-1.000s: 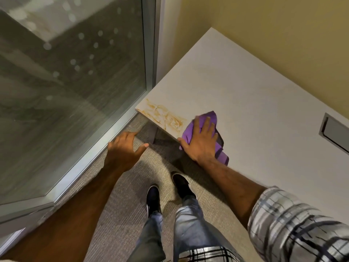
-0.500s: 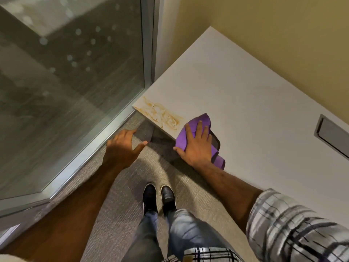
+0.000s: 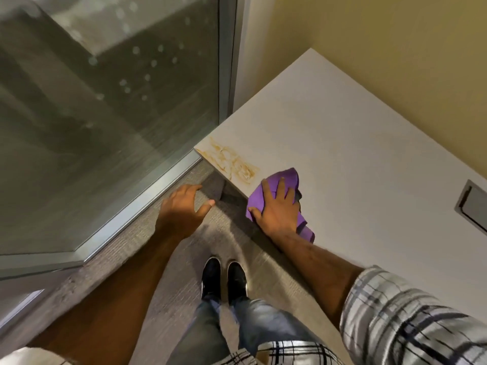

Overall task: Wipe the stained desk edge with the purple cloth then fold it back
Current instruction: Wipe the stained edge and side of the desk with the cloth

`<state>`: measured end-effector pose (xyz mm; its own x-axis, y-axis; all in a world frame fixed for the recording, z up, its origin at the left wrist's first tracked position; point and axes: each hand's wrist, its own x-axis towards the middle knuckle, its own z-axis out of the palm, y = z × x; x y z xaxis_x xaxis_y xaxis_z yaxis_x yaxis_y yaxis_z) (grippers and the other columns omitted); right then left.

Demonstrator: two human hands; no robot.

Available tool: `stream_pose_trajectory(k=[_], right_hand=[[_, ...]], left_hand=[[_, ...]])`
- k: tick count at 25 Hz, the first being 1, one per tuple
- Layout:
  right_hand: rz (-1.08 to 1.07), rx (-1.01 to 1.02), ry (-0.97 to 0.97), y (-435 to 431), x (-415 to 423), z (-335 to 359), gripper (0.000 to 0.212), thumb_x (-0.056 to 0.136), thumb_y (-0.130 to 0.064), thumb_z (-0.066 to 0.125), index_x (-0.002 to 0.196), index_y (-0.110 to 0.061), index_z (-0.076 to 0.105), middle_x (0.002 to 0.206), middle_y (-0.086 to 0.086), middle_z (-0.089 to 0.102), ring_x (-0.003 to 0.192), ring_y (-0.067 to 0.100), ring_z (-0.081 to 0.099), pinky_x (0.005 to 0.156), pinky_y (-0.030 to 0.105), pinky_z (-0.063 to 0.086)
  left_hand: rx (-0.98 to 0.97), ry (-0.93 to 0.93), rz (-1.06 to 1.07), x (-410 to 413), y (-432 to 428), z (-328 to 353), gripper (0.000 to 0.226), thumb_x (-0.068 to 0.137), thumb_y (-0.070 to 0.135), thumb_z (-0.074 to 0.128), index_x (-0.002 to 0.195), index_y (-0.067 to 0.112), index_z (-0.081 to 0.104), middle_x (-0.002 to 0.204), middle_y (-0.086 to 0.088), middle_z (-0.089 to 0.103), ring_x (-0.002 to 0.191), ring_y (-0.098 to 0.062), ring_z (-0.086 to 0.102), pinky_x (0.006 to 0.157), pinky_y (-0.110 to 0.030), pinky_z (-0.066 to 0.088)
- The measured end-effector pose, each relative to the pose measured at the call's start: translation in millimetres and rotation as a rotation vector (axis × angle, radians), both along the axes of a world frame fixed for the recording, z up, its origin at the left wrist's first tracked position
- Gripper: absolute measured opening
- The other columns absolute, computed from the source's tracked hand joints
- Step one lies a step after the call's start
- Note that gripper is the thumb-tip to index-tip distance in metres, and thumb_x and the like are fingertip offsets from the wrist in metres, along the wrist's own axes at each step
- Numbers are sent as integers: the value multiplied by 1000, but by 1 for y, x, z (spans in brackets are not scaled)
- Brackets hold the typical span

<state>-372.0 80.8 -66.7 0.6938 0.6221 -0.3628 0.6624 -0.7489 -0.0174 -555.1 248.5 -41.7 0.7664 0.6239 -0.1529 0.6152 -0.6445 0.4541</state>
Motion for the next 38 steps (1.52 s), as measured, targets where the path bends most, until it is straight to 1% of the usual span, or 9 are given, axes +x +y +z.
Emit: stream_pose_trajectory(k=[6, 9, 13, 19, 21, 26, 31, 34, 38], right_hand=[[446, 28, 46, -19, 25, -2, 76, 94, -63, 41, 158, -36, 9, 167, 14, 5, 150, 43, 17, 114, 59, 30], [125, 146, -74, -47, 41, -3, 78, 91, -71, 34, 156, -31, 18, 164, 16, 19, 145, 41, 27, 110, 58, 34], [-353, 157, 15, 34, 27, -9, 91, 88, -76, 36, 158, -24, 10, 164, 24, 10, 147, 51, 15, 119, 61, 21], [266, 88, -5, 22, 18, -3, 80, 90, -72, 38, 156, -31, 18, 166, 16, 13, 147, 43, 24, 107, 57, 40], [174, 115, -28, 1, 23, 1, 77, 91, -73, 36, 155, -31, 23, 165, 13, 19, 145, 39, 30, 109, 55, 39], [-439, 116, -103, 77, -6, -10, 81, 90, -72, 34, 155, -22, 26, 162, 20, 22, 143, 46, 29, 116, 57, 31], [150, 29, -50, 43, -17, -10, 85, 89, -69, 45, 157, -35, 8, 167, 14, 6, 150, 43, 19, 119, 58, 24], [-72, 115, -124, -1, -18, -5, 81, 88, -68, 51, 155, -33, 23, 165, 11, 20, 146, 36, 29, 116, 55, 31], [-272, 72, -211, 34, -39, -17, 82, 85, -58, 64, 152, -26, 30, 162, 17, 25, 143, 42, 33, 113, 56, 36]], left_hand=[[-20, 280, 7, 0, 9, 3, 80, 88, 72, 38, 152, 26, 25, 165, -8, 21, 150, -29, 23, 119, -55, 20], [52, 246, -27, -8, 16, 0, 85, 87, 74, 36, 153, 20, 26, 165, -12, 19, 151, -30, 21, 118, -55, 21], [179, 221, -84, -12, 30, -8, 94, 83, 79, 34, 150, 14, 36, 161, -17, 28, 149, -33, 29, 114, -60, 30], [123, 194, -118, -18, 59, -12, 98, 80, 83, 26, 145, 13, 46, 157, -19, 36, 143, -36, 39, 109, -61, 36], [124, 174, -128, -22, 72, -12, 95, 79, 81, 31, 143, 12, 48, 156, -19, 38, 142, -37, 41, 109, -61, 37], [93, 165, -112, -28, 98, -18, 91, 77, 77, 41, 143, 13, 48, 156, -19, 38, 142, -36, 41, 111, -60, 35], [27, 199, -146, -41, 115, -22, 92, 77, 74, 36, 148, 14, 39, 161, -15, 28, 147, -32, 32, 117, -57, 26], [0, 166, -161, -48, 122, -28, 90, 78, 71, 39, 148, 14, 38, 162, -15, 27, 148, -31, 28, 118, -56, 22], [-19, 130, -148, -54, 128, -40, 82, 82, 66, 54, 143, 12, 45, 158, -19, 34, 144, -34, 35, 114, -61, 28]])
